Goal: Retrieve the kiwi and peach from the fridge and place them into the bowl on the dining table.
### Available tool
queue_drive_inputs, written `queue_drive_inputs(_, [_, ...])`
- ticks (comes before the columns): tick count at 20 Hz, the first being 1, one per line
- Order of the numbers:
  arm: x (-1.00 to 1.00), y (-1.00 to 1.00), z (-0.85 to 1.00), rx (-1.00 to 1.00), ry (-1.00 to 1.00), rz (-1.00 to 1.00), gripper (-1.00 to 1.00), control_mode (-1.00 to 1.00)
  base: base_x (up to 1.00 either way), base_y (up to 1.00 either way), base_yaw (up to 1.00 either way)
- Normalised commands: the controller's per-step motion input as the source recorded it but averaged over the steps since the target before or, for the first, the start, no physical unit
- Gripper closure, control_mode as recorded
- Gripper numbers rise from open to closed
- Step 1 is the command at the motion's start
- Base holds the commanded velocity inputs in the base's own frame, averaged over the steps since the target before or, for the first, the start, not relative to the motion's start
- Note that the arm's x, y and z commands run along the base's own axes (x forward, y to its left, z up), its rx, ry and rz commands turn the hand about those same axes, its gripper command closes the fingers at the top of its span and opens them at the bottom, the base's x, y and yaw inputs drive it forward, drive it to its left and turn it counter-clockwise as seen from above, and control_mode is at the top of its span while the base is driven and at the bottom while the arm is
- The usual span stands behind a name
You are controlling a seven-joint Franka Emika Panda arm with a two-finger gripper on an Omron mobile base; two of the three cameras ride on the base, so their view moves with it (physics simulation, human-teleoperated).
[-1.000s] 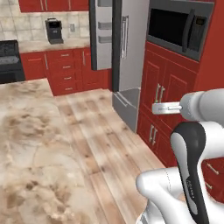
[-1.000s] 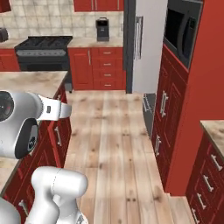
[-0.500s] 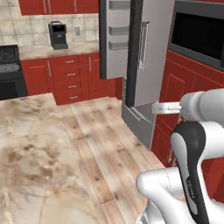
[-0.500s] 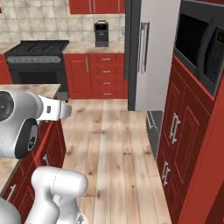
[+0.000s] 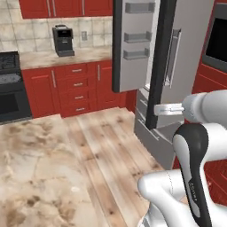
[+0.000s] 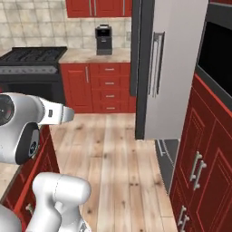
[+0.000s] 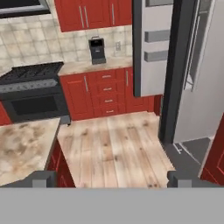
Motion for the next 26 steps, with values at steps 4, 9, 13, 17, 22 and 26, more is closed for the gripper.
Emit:
queue_drive_inputs(4, [0.0, 0.0, 0.0, 0.0, 0.0, 0.0, -1.0, 1.0, 1.0, 0.01, 0.0])
queue_drive_inputs(9, [0.0, 0.0, 0.0, 0.0, 0.0, 0.0, -1.0, 1.0, 0.99, 0.0, -0.11])
queue_drive_inputs(13, [0.0, 0.0, 0.0, 0.0, 0.0, 0.0, -1.0, 1.0, 0.92, 0.0, -0.25])
queue_drive_inputs(17, [0.0, 0.0, 0.0, 0.0, 0.0, 0.0, -1.0, 1.0, 0.91, 0.01, -0.25])
queue_drive_inputs(22, [0.0, 0.0, 0.0, 0.0, 0.0, 0.0, -1.0, 1.0, 0.81, 0.07, -0.21])
queue_drive_inputs(26, [0.0, 0.0, 0.0, 0.0, 0.0, 0.0, -1.0, 1.0, 0.58, 0.02, -0.21])
